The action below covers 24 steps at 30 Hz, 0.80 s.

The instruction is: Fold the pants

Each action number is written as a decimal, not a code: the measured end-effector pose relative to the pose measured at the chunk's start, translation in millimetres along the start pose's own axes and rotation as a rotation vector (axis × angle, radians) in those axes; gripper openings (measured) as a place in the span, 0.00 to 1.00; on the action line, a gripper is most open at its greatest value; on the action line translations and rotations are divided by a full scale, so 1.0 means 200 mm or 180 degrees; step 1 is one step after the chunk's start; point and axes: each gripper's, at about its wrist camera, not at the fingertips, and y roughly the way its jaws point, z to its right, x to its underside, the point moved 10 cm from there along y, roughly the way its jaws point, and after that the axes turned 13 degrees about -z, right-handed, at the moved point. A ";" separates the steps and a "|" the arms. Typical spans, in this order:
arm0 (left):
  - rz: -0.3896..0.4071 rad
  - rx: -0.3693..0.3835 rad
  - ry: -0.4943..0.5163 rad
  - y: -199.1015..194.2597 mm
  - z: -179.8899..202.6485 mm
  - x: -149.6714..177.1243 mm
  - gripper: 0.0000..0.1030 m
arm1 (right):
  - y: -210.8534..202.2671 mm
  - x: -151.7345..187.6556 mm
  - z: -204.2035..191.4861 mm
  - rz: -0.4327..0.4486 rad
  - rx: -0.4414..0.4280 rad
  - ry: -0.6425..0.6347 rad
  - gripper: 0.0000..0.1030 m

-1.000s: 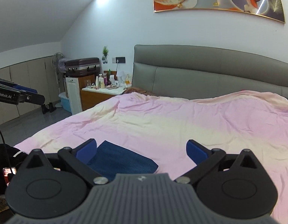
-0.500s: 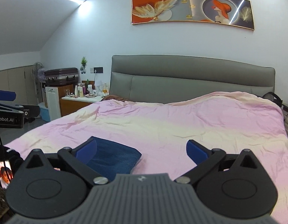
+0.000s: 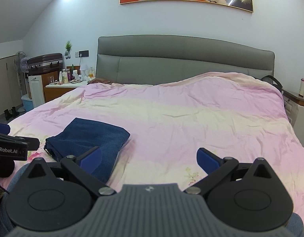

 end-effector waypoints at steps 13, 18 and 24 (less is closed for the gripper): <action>-0.0001 -0.0037 0.0005 -0.01 0.01 -0.01 0.96 | 0.01 -0.01 0.01 -0.0008 -0.0024 0.0017 0.95; -0.0004 -0.0034 0.0007 -0.01 0.00 -0.01 0.96 | 0.00 -0.02 0.02 -0.0006 -0.0046 0.0020 0.95; -0.0017 -0.0034 0.0006 -0.02 -0.01 -0.01 0.96 | 0.01 -0.01 0.02 -0.0012 -0.0075 0.0018 0.95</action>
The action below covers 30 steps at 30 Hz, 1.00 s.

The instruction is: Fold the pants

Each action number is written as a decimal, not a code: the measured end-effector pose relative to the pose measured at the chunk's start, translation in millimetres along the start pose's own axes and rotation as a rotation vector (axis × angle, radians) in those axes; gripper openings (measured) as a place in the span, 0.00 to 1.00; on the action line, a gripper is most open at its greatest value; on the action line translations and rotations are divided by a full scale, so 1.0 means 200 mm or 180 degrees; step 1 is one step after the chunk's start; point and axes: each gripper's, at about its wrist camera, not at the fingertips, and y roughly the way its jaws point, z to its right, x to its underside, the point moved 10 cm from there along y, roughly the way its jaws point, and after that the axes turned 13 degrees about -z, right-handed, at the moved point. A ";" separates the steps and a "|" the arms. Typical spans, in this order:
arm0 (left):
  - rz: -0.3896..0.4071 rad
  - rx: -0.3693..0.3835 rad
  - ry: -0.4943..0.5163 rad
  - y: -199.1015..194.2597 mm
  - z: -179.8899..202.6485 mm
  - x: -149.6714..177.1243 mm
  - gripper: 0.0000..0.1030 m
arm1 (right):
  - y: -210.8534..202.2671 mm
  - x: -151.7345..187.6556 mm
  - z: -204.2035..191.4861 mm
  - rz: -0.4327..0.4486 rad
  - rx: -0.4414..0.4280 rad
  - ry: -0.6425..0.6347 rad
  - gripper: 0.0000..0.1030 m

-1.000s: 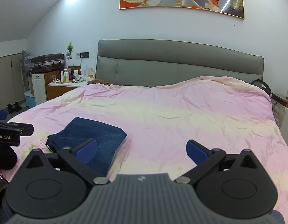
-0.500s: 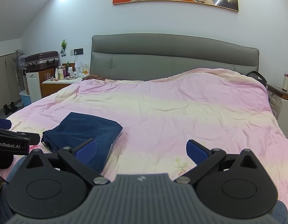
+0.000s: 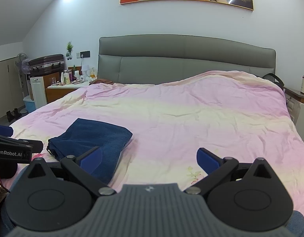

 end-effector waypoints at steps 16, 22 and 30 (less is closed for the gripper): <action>0.0019 0.0012 0.0002 -0.01 -0.02 -0.01 0.96 | -0.01 0.00 0.01 -0.0018 -0.0007 0.0012 0.95; 0.0033 0.0007 0.0001 -0.02 -0.03 -0.01 0.96 | -0.01 0.00 0.00 -0.0022 0.0001 0.0017 0.95; 0.0040 0.0005 -0.0004 -0.02 -0.03 -0.01 0.96 | -0.01 0.00 -0.01 -0.0020 0.0025 0.0033 0.95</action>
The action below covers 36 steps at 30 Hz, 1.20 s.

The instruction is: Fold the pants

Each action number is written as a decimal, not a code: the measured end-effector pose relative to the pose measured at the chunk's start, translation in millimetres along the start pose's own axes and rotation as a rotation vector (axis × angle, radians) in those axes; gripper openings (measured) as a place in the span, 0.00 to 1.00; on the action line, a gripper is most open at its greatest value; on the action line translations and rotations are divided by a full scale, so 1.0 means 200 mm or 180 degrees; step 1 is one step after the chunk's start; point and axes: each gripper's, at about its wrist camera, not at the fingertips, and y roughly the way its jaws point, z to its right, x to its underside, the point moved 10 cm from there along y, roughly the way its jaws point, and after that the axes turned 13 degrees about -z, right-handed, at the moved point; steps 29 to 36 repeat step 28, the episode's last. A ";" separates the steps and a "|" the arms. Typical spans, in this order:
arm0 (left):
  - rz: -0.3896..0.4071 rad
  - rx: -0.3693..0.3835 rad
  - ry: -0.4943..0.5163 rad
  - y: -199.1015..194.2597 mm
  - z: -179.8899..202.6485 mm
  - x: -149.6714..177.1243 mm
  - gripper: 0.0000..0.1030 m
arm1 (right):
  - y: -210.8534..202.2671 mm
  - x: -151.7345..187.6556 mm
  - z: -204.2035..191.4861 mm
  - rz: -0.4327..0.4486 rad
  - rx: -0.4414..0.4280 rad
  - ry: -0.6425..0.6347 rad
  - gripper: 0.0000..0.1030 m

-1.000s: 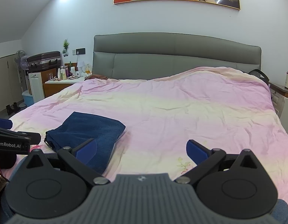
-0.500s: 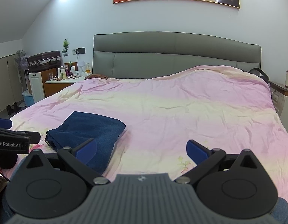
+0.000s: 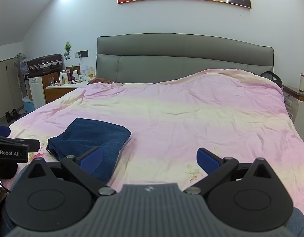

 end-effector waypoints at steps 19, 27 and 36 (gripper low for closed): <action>0.0006 0.0010 0.0008 -0.02 0.00 0.00 0.96 | 0.00 0.02 0.00 -0.0007 -0.0001 0.0051 0.95; 0.0038 0.0048 0.0026 -0.03 0.00 0.00 0.96 | 0.00 0.01 -0.01 -0.0032 -0.0025 0.0040 0.95; 0.0041 0.0046 0.0030 -0.04 0.00 0.00 0.96 | 0.00 0.01 -0.01 -0.0033 -0.0026 0.0040 0.95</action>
